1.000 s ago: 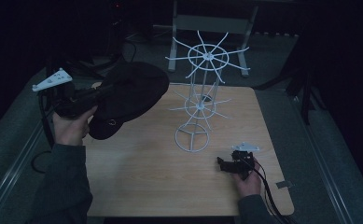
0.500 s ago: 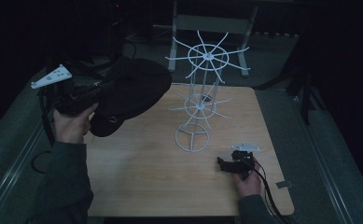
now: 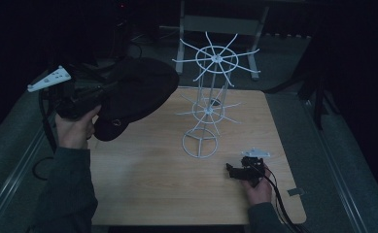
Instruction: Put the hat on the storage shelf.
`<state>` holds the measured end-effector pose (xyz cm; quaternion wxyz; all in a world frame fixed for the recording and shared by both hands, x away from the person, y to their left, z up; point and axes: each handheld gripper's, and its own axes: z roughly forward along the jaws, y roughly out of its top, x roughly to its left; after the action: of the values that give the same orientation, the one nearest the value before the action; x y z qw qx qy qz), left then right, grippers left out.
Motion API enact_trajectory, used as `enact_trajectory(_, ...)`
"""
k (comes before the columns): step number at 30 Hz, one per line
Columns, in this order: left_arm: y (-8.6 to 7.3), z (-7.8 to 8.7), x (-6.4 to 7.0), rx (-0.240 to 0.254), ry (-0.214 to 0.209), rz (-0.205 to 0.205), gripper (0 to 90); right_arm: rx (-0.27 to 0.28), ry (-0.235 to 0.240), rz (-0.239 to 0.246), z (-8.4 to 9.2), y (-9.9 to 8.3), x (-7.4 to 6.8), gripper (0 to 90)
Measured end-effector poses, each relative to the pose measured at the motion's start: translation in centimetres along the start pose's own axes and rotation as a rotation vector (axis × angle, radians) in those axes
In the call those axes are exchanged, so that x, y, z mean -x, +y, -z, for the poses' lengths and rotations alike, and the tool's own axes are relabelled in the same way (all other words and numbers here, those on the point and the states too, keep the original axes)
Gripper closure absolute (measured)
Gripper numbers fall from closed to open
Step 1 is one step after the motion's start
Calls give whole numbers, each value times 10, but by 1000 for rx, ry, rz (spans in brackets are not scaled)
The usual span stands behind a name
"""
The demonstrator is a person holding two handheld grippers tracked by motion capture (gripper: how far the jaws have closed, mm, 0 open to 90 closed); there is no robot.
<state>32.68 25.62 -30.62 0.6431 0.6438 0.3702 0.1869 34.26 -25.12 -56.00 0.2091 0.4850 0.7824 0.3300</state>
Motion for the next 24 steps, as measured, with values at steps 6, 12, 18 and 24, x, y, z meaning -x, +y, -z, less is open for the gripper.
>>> enact_trajectory(6,1,3,-1,22,-1,11,845,0,0,0,0,0,0,123)
enact_trajectory(12,3,5,0,45,-8,20,845,0,0,0,0,0,0,123)
enact_trajectory(18,4,6,1,61,-10,24,845,0,0,0,0,0,0,124)
enact_trajectory(24,5,9,2,74,-13,18,845,0,0,0,0,0,0,123)
